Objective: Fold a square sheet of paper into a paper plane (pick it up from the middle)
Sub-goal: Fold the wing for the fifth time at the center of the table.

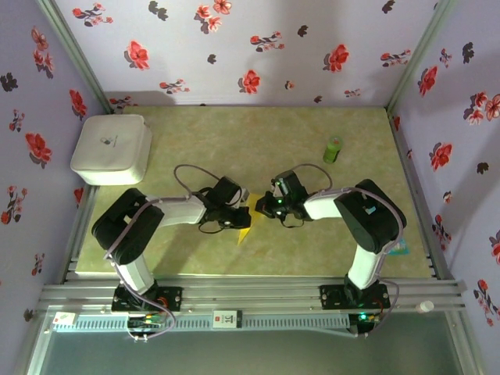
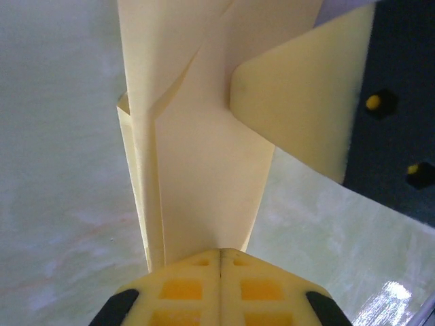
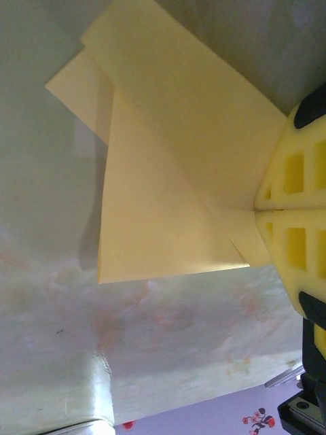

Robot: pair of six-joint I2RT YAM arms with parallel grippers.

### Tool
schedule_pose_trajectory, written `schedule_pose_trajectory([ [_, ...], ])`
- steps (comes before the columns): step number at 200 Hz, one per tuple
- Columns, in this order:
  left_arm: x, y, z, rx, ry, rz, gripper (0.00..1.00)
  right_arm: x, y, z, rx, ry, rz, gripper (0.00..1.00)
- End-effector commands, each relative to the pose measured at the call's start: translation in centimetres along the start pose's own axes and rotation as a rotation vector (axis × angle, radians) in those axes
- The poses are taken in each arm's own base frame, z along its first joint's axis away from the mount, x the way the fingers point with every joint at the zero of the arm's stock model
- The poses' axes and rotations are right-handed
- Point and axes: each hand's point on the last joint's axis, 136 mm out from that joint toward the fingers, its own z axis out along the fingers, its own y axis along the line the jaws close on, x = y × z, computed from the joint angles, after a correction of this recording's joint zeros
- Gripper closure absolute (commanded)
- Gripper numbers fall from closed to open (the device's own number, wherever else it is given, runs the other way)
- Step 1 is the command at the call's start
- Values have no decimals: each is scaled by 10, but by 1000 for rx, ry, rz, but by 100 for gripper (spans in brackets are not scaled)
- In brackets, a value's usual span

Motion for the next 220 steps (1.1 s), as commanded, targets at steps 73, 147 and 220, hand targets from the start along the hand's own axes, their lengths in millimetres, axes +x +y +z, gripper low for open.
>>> schedule_pose_trajectory([
  [73, 42, 47, 3, -160, 76, -28, 100, 7, 31, 2, -3, 78, -163, 96],
  [147, 41, 46, 3, -150, 65, -48, 100, -39, -32, -16, 112, -19, -35, 98],
  [220, 34, 38, 0, -121, 33, -67, 100, -41, 13, -28, 5, -99, -58, 94],
])
